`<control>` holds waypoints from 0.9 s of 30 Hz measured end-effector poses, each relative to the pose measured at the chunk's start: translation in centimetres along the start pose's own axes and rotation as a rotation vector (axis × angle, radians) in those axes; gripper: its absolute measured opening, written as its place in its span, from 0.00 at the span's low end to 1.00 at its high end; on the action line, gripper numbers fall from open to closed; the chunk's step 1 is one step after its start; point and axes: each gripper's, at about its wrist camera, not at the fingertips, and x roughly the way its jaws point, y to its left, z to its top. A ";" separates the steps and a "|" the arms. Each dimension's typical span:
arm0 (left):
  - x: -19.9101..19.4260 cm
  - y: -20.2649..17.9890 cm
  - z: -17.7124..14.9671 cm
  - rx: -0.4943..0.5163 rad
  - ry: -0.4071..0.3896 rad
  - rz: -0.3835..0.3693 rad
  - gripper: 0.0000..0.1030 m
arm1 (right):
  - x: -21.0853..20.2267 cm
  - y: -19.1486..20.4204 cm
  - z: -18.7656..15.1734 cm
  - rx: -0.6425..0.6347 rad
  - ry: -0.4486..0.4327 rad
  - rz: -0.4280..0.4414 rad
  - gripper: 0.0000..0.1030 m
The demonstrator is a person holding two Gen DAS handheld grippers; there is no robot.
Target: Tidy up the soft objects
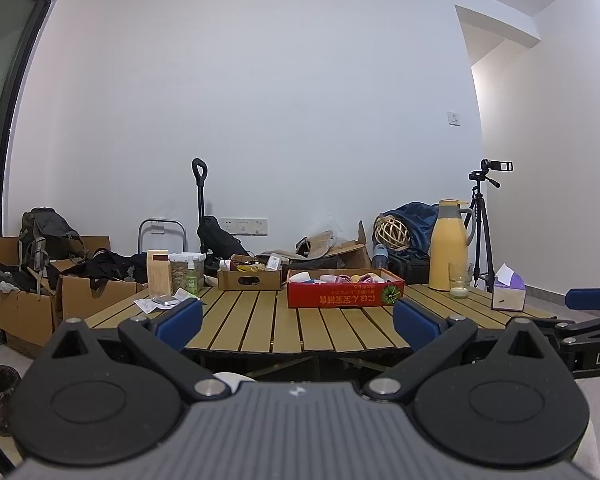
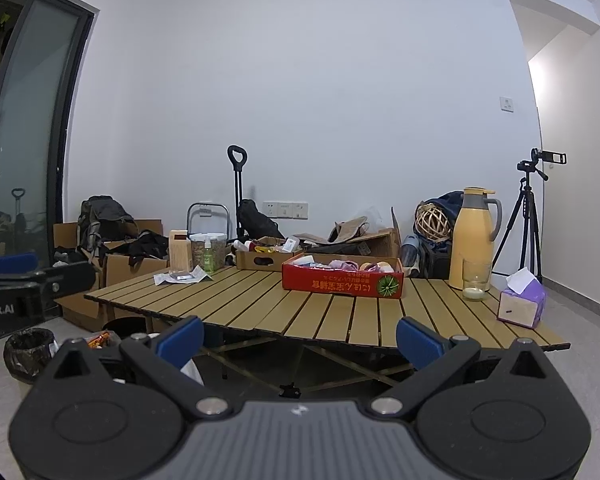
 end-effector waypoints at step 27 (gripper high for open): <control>-0.4 0.1 -0.2 0.007 -0.005 -0.014 1.00 | -0.2 -0.1 -0.2 0.004 -0.012 0.000 1.00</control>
